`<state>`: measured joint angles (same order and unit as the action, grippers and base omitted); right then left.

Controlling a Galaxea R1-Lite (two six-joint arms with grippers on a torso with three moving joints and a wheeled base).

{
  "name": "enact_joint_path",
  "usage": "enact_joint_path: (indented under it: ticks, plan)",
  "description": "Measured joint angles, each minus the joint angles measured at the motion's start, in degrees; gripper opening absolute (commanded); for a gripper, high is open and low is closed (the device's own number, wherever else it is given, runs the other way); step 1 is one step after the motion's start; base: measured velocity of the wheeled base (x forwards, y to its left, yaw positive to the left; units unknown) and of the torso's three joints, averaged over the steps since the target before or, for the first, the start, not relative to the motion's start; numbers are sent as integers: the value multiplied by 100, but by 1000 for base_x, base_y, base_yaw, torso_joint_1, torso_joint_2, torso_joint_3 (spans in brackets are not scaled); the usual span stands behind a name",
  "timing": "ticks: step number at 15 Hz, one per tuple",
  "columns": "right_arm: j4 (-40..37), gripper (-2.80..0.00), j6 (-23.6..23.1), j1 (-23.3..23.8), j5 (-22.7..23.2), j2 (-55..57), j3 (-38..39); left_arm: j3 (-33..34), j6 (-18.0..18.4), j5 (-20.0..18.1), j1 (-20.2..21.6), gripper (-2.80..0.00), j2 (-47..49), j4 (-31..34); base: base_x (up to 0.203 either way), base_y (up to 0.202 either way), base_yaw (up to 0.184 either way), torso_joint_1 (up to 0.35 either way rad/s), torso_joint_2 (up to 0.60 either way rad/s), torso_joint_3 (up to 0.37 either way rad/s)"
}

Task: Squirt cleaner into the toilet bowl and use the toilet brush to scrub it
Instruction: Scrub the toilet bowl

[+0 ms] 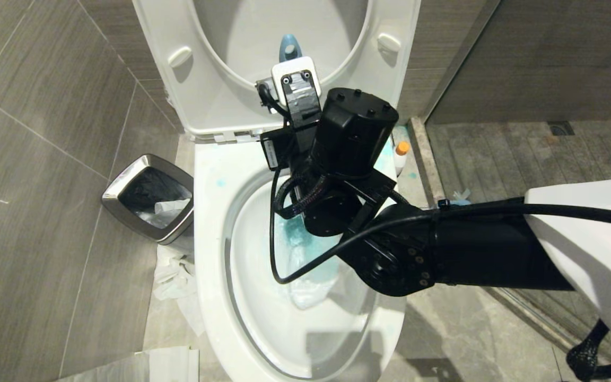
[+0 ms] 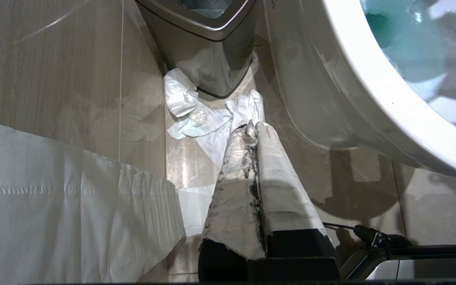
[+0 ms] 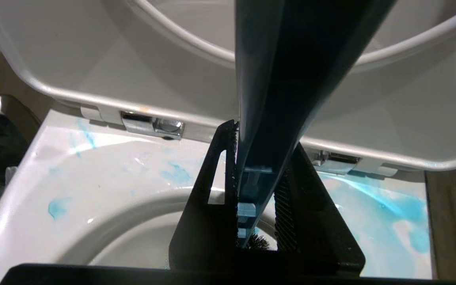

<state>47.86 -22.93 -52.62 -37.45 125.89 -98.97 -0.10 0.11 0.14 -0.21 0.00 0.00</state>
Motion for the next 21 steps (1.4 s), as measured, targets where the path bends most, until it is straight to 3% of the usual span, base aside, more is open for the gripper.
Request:
enact_joint_path:
  ticks: [5, 9, 12, 17, 21]
  plan:
    - [-247, -280, 59, -424, 13, 421, -581, 0, -2, 3, 0, -280, 0, 0, 0, 0, 0, 0, 0, 0]
    - [-258, -280, 91, -778, -11, 481, -256, 0, -4, 2, 0, -280, 0, 0, 0, 0, 0, 0, 0, 0]
    - [-228, -280, 187, -964, -24, 193, 471, 0, -3, 2, 0, -280, 0, 0, 0, 0, 0, 0, 0, 0]
    - [-217, -280, 600, -1283, -245, -907, 2419, 0, -3, 0, -4, -280, 0, 0, 0, 0, 0, 0, 0, 0]
    - [-220, -280, 617, -1314, -297, -1834, 3637, 0, 0, 0, 0, -280, 0, 0, 0, 0, 0, 0, 0, 0]
